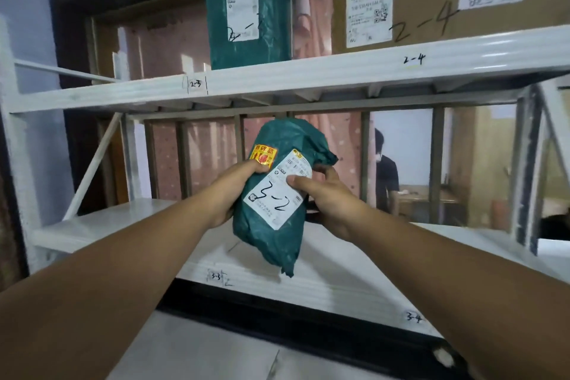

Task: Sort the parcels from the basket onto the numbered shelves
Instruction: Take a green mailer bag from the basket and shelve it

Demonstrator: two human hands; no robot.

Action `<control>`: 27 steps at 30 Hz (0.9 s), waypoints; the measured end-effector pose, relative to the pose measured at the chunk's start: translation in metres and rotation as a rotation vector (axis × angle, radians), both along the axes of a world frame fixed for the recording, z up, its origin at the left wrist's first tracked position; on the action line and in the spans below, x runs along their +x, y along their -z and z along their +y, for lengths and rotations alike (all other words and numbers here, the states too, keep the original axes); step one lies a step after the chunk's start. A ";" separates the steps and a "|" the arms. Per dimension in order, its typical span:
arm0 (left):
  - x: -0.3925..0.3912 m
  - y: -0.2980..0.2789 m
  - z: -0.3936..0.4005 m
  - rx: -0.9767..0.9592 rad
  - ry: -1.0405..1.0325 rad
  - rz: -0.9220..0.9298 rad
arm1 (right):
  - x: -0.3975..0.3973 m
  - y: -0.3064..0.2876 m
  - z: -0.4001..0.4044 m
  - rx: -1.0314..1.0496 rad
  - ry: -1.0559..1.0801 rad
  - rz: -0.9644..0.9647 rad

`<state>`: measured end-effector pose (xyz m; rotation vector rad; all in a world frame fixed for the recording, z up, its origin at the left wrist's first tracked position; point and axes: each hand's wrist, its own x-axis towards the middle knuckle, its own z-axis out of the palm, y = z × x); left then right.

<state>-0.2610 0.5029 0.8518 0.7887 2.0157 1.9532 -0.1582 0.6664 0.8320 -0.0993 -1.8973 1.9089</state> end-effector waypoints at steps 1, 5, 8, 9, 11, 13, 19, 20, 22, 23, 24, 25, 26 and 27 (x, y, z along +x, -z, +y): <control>0.004 -0.001 0.006 0.009 0.021 0.004 | 0.004 -0.002 0.007 -0.002 0.005 0.001; 0.023 -0.008 0.036 0.009 0.093 0.003 | 0.027 -0.008 0.038 0.036 0.028 0.011; 0.037 -0.014 0.055 -0.023 0.115 0.018 | 0.044 -0.007 0.060 0.051 0.046 0.018; 0.042 -0.015 0.062 -0.042 0.105 0.028 | 0.050 -0.005 0.068 0.056 0.052 0.025; 0.052 -0.016 0.075 -0.072 0.100 0.057 | 0.060 -0.004 0.082 0.063 0.067 0.039; 0.061 -0.016 0.089 -0.070 0.106 0.068 | 0.070 -0.005 0.096 0.069 0.085 0.055; 0.085 -0.017 0.128 -0.052 0.080 0.119 | 0.095 -0.010 0.131 0.123 0.118 0.067; 0.089 -0.016 0.135 -0.057 0.082 0.116 | 0.101 -0.010 0.137 0.142 0.120 0.063; 0.094 -0.015 0.146 -0.062 0.094 0.104 | 0.110 -0.010 0.147 0.164 0.119 0.060; 0.096 -0.014 0.152 -0.059 0.103 0.096 | 0.113 -0.009 0.152 0.166 0.115 0.061; 0.097 -0.012 0.156 -0.049 0.106 0.087 | 0.115 -0.009 0.155 0.167 0.108 0.061; 0.098 -0.010 0.159 -0.039 0.108 0.079 | 0.115 -0.008 0.158 0.164 0.103 0.063; 0.098 -0.007 0.162 -0.030 0.103 0.074 | 0.113 -0.007 0.160 0.164 0.101 0.066; 0.096 -0.005 0.163 -0.023 0.090 0.073 | 0.110 -0.006 0.162 0.163 0.098 0.072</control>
